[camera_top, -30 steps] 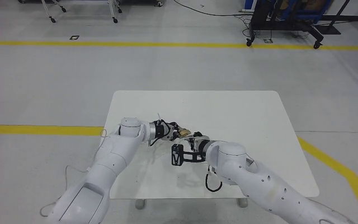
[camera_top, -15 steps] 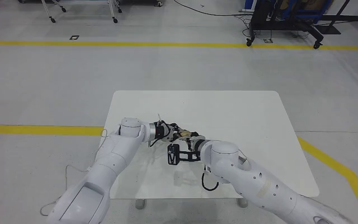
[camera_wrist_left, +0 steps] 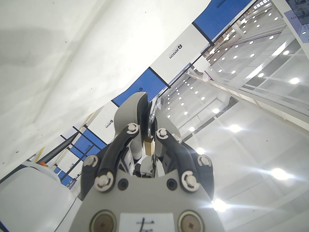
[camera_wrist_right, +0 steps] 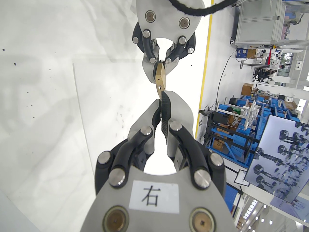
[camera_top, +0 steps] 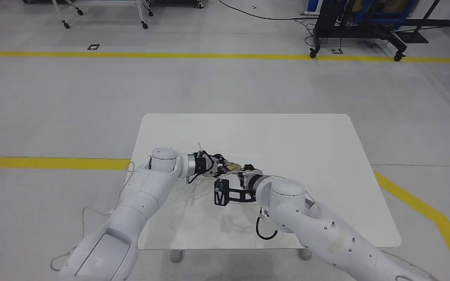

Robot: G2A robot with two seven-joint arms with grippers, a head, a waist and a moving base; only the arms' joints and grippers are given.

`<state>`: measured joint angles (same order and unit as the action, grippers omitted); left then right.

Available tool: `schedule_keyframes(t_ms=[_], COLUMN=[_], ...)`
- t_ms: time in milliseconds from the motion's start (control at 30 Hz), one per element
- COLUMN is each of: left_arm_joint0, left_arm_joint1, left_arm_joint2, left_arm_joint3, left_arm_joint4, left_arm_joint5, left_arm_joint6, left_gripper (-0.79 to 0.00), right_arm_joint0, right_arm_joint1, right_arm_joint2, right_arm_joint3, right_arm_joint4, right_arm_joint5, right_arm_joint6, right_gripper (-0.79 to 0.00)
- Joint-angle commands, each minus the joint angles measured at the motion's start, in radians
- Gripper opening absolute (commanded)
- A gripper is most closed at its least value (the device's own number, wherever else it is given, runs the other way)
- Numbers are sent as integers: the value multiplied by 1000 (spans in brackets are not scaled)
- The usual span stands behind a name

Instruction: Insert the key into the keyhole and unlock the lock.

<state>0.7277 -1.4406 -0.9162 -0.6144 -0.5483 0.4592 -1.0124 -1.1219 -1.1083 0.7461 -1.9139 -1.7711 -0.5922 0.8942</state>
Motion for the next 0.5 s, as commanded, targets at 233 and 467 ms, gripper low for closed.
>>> schedule_keyframes(t_ms=[233, 467], left_arm_joint0=[0, 1], left_arm_joint1=[0, 0], left_arm_joint2=[2, 4], left_arm_joint3=[-1, -3], left_arm_joint4=[4, 10], left_arm_joint5=[-5, -10], left_arm_joint6=[-3, -4], left_gripper=[-785, -785], right_arm_joint0=[17, 36], right_arm_joint1=[-18, -34], right_arm_joint2=[-9, -21], right_arm_joint3=[34, 54], right_arm_joint4=[9, 11], right_arm_joint5=[-6, -8], right_arm_joint6=[1, 10], right_gripper=[-785, -785])
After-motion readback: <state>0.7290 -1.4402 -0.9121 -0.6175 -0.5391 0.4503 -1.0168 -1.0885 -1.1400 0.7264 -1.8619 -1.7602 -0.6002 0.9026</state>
